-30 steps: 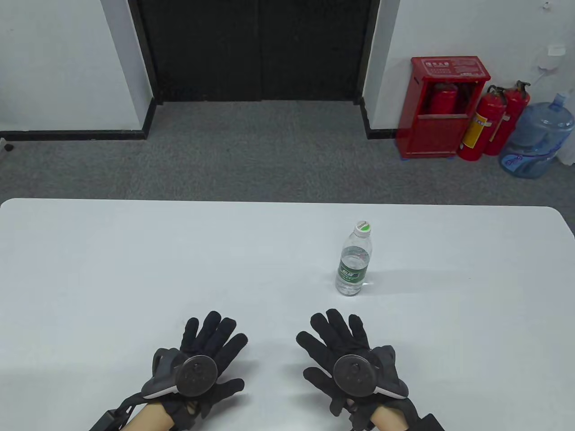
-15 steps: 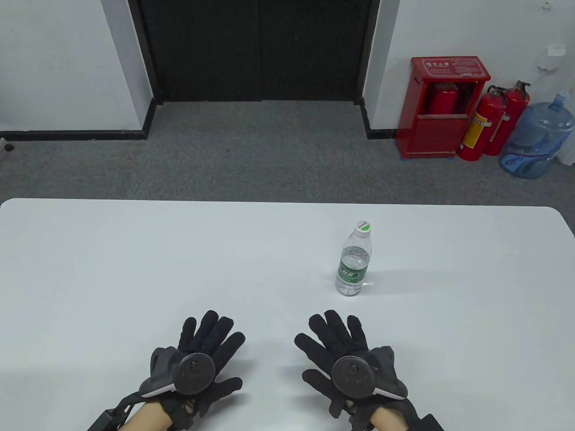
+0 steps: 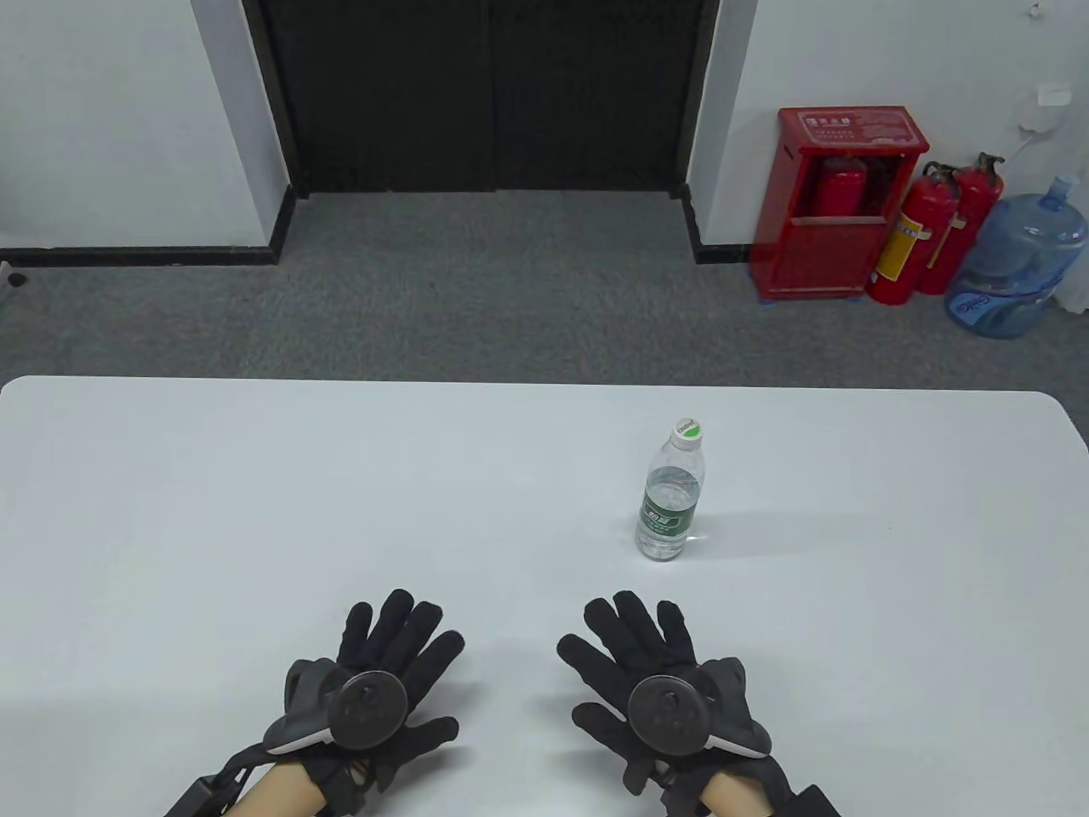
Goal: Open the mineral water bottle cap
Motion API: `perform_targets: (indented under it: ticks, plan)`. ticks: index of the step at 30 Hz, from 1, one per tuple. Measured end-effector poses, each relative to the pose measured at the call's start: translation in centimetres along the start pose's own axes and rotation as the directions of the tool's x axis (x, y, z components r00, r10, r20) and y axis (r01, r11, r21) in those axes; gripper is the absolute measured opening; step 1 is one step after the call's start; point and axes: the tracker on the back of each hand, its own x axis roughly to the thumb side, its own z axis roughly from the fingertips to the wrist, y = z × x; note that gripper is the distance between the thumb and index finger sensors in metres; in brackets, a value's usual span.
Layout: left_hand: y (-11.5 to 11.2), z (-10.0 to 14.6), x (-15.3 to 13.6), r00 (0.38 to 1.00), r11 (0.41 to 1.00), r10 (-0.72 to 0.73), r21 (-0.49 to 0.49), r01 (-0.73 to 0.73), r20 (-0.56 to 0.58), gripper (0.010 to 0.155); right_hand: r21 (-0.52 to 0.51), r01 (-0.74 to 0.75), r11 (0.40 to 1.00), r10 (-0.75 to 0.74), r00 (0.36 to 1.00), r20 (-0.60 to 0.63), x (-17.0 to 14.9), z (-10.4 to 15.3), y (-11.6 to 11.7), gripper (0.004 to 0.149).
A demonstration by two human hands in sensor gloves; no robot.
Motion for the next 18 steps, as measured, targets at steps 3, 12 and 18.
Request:
perform_targets:
  ticks: [3,12,18]
  plan:
    - [0.0,0.0,0.1,1.0,1.0,-0.002,-0.004,0.002,0.003,0.086,0.005,0.0,1.0,0.0,1.0,0.003,0.0,0.0,0.1,0.072]
    - [-0.2,0.1,0.3,1.0,1.0,0.009,-0.019,-0.008,0.016,0.086,0.074,-0.005,0.997,0.006,1.0,-0.012,0.2,-0.2,-0.3,0.072]
    - [-0.4,0.0,0.5,1.0,0.999,0.018,-0.034,-0.017,0.022,0.086,0.077,-0.124,0.989,0.125,0.992,-0.004,0.3,-2.4,-3.5,0.072]
